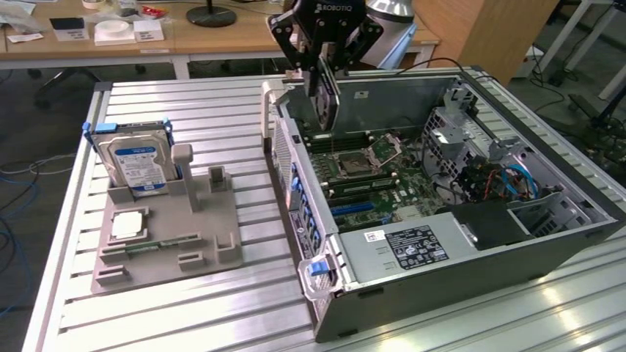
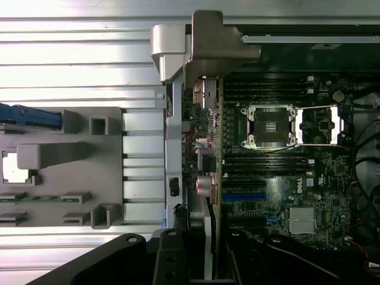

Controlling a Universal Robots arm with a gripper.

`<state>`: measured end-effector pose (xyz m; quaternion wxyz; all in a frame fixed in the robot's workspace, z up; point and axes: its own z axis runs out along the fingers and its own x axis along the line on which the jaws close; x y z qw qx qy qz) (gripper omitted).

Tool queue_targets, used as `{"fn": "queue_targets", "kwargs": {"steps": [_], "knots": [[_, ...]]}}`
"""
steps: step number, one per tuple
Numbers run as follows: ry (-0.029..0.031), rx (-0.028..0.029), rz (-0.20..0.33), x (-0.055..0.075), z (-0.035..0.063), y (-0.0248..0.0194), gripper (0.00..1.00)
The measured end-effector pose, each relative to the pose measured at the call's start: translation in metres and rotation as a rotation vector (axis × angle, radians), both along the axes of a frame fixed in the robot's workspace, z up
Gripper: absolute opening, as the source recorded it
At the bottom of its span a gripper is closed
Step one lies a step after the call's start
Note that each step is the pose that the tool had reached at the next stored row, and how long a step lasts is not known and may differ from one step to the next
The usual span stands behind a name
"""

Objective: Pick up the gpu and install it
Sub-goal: 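Pick up the gpu and move the gpu toward the slot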

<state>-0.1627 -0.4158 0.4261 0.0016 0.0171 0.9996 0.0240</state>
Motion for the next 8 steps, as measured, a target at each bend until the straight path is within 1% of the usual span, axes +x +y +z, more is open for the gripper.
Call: {"fn": "queue_targets", "kwargs": {"steps": [8], "knots": [[0.0001, -0.0001, 0.0, 0.0096, 0.0, -0.0001, 0.28]]}}
